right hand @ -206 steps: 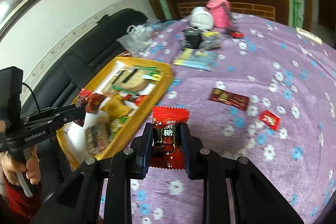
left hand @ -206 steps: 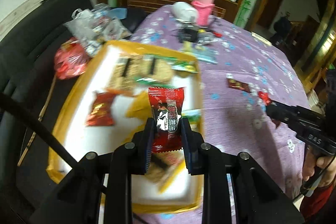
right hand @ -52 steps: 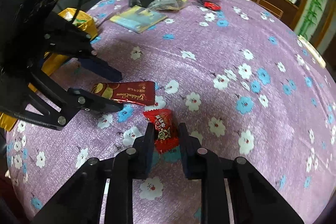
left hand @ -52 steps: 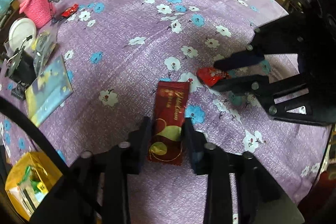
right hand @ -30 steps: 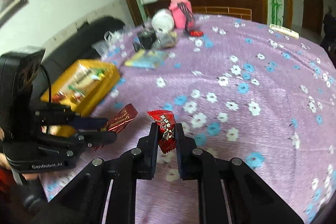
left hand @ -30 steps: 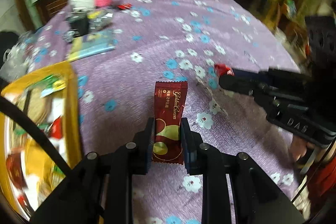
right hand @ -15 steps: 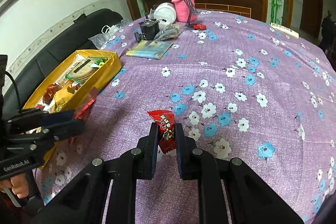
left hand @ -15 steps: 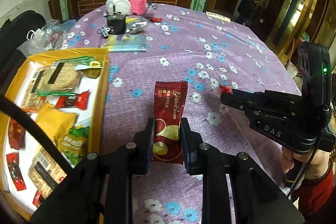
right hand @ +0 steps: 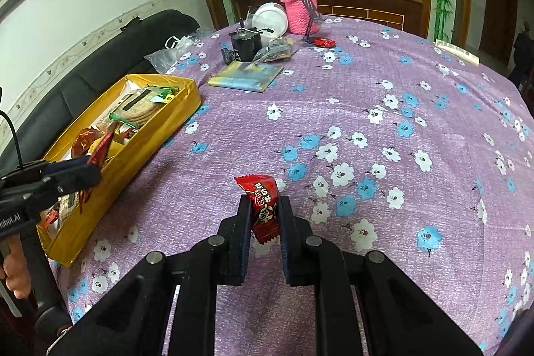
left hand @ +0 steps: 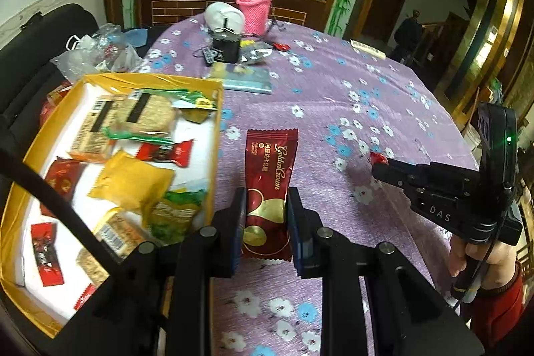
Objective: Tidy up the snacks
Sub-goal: 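Carry the chocolate bar and red candy packet over the white box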
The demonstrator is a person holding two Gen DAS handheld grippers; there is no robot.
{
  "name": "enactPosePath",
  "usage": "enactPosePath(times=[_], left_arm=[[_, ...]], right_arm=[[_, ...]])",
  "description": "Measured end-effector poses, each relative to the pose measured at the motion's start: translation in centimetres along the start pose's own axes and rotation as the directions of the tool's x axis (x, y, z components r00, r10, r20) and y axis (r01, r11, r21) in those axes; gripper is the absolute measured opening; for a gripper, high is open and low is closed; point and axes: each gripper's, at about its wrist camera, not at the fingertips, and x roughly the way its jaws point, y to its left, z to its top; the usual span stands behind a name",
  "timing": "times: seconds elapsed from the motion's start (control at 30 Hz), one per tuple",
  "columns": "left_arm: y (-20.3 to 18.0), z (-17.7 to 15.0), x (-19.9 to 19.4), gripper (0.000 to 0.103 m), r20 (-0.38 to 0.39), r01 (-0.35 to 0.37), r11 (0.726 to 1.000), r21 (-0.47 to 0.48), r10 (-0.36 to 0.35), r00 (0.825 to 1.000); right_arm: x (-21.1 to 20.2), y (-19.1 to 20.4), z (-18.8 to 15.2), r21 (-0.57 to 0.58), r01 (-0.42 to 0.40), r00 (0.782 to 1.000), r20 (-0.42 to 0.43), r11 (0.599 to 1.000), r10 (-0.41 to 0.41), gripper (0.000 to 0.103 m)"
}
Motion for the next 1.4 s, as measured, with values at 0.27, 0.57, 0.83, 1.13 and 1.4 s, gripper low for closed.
enactPosePath(times=[0.27, 0.57, 0.83, 1.13, 1.4], left_arm=[[2.5, -0.8, -2.0, 0.025, 0.028, -0.021, 0.999, -0.047, 0.022, 0.999], [7.1, -1.7, -5.2, 0.025, 0.069, -0.077, 0.985, -0.155, 0.088, 0.994], [9.4, -2.6, -6.3, 0.025, 0.064, -0.160, 0.970, -0.184, 0.174, 0.983], [10.4, -3.3, -6.5, 0.025, 0.045, -0.253, 0.950, -0.184, 0.265, 0.963], [11.0, -3.6, -6.4, 0.025, 0.029, -0.316, 0.934, -0.170, 0.325, 0.945]], right_arm=[[-0.4, 1.6, 0.4, -0.029, -0.017, 1.000, 0.009, 0.999, 0.017, 0.013], [-1.0, 4.4, 0.7, -0.079, -0.076, 0.997, 0.015, 0.994, 0.078, 0.013], [-0.8, 6.6, 0.7, -0.122, -0.118, 0.993, 0.003, 0.985, 0.119, 0.013], [-0.1, 8.0, 0.7, -0.151, -0.138, 0.990, -0.018, 0.979, 0.137, 0.013], [-0.1, 9.3, 0.9, -0.180, -0.150, 0.989, -0.026, 0.972, 0.148, 0.013]])
